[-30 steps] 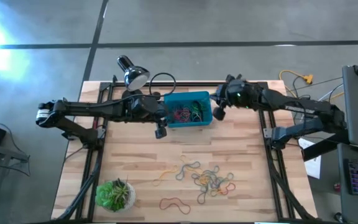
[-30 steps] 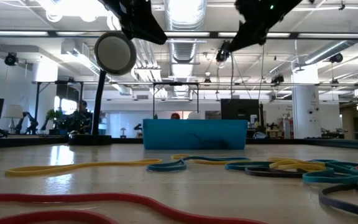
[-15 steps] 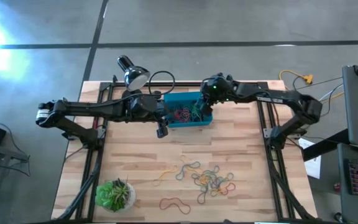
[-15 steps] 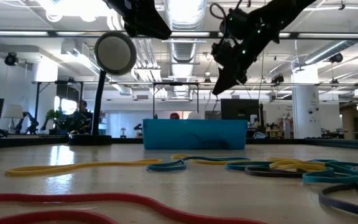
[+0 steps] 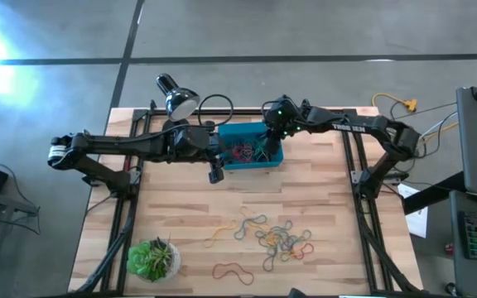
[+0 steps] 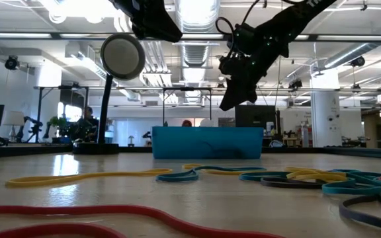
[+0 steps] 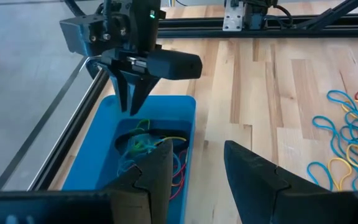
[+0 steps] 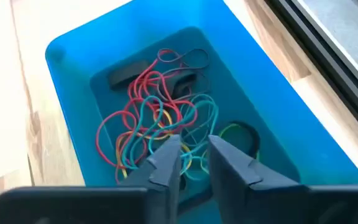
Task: Pick and place rubber bands into bin
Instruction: Put the blue rubber band into the blue bin
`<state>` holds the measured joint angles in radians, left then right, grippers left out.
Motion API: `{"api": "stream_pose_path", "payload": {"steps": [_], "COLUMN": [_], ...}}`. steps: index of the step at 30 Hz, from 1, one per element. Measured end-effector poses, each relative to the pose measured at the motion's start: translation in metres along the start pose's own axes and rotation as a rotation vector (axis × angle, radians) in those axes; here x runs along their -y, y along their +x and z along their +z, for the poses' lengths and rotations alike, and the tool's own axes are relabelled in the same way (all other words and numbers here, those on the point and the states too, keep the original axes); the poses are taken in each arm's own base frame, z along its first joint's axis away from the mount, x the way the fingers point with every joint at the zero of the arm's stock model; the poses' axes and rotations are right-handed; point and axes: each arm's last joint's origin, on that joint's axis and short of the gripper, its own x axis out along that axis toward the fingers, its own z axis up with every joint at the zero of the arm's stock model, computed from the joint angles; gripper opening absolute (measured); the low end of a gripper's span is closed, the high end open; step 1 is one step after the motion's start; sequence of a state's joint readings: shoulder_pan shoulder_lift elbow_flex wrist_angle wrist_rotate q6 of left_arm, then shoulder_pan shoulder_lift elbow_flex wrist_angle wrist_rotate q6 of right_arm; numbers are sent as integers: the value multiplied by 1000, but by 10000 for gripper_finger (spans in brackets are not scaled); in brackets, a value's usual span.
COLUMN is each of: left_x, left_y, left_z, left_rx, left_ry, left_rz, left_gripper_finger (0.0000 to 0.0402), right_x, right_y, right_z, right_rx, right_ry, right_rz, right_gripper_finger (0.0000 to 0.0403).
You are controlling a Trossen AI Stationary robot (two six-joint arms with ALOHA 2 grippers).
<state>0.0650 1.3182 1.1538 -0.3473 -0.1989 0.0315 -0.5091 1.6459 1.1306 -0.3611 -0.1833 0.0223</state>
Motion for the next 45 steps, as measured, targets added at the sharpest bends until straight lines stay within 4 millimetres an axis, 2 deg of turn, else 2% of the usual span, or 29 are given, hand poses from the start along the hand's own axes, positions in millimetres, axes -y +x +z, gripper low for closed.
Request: {"api": "stream_pose_path", "payload": {"steps": [9,13,18,27,32,36,40,45], "left_x": [0,0,3,5,10,19,33,52], "left_y": [0,0,0,0,-1,0,6,30], "left_z": [0,0,0,-1,-5,-22,-44,-61], "left_rx": [-1,-1,1,-4,-40,-139,-202,-253], "left_ry": [0,-1,1,6,10,56,123,166], "left_rz": [0,-2,-101,-161,-324,-459,-519,-557], "left_gripper_finger": [129,129,129,129,129,129,129,129], "right_x": [-2,-6,-19,-60,-83,-100,-115,-131], "right_y": [-10,-25,-52,-102,-123,-135,-142,-139], "right_z": [9,12,6,-31,-54,-75,-97,-124], "right_rx": [41,76,43,-111,-110,-130,-159,-191], "right_ry": [-52,-101,-151,-214,-169,-135,-117,-120], "right_rz": [2,24,159,282,343,399,438,474], "right_gripper_finger": [159,176,180,180,180,180,178,170]}}
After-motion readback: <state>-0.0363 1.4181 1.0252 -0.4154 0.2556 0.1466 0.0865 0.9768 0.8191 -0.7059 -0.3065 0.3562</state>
